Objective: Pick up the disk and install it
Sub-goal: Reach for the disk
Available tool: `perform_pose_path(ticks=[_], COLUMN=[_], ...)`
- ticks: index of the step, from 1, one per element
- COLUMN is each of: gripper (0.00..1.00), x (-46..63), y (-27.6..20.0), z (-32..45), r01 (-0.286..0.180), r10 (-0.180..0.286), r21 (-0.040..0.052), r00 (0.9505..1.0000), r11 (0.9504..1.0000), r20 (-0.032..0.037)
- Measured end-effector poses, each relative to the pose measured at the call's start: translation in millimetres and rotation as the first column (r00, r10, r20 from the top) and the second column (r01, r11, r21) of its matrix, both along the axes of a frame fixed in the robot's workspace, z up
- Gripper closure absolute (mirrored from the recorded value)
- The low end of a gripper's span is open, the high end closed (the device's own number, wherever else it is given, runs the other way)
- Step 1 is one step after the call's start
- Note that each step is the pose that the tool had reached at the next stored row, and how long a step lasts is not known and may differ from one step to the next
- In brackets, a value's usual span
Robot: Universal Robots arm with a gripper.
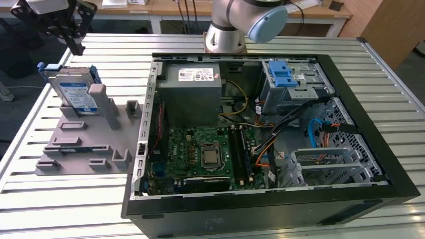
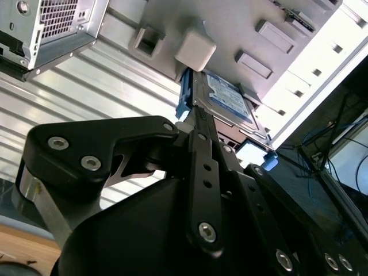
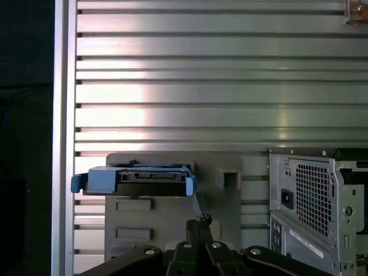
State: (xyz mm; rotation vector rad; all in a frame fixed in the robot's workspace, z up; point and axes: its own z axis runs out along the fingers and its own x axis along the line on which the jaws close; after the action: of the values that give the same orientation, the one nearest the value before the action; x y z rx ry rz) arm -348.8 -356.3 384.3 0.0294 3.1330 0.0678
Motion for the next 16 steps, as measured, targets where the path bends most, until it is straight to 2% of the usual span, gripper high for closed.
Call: perform_pose_path(ticks=[16], gripper=[0.89], x=[-22.3], y=[3.9], z=[-1.3], r01=[0.000], r10=[0.000], r21=[0.0000], r00=[1.0000], r11=[1.0000], r20=[0.0000])
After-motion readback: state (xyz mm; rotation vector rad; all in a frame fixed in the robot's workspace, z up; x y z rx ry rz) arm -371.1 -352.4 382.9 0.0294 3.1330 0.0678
